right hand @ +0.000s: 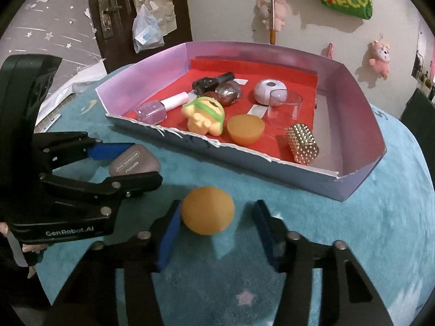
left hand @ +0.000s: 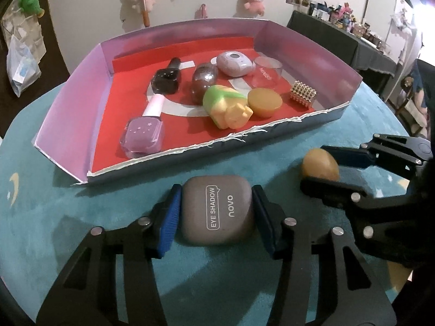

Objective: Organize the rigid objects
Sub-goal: 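Grasp the brown eye shadow case with the left tool while the right grasps the orange sponge, then carry the eye shadow case and orange sponge over the pink box and lower them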

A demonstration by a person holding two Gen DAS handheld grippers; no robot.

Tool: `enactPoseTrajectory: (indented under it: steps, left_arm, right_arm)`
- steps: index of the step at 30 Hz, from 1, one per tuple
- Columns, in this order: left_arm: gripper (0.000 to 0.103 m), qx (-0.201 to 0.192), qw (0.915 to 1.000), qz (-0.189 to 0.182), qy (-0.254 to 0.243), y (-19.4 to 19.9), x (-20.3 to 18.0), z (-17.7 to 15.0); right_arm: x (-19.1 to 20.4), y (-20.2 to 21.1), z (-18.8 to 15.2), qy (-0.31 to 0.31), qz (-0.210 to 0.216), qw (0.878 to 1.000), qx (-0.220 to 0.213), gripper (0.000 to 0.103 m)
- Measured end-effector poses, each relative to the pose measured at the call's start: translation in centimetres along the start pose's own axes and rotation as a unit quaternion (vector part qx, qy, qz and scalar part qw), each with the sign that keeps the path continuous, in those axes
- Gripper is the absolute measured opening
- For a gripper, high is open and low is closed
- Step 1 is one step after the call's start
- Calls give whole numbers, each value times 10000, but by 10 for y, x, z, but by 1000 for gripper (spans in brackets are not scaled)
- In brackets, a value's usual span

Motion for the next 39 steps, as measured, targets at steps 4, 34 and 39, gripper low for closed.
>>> enactPoseTrajectory:
  steps: [4,34,39]
  left_arm:
    - [49,-53,9998,-154,85,10,0,-1]
    - [49,-350,9994,-5,62,51,32,115]
    - [49,100,9990,440,5,8,53,148]
  right_arm:
    - [1,7,2,41,-194,9997,-125,40]
    - [-62,58,95,-526,-572,9955,-549,40]
    - [-99,26,122,-486,-775,9957,-129,40]
Point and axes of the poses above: each gripper's, at about its wrist camera, not at the fingertips, and y roughly against the way its jaws point, x to its left, z to its top, the point moved 9 cm from there along -y, roughly the way its jaws point, and after that the axes turned 11 degrees about y, right-handed, at the moved point
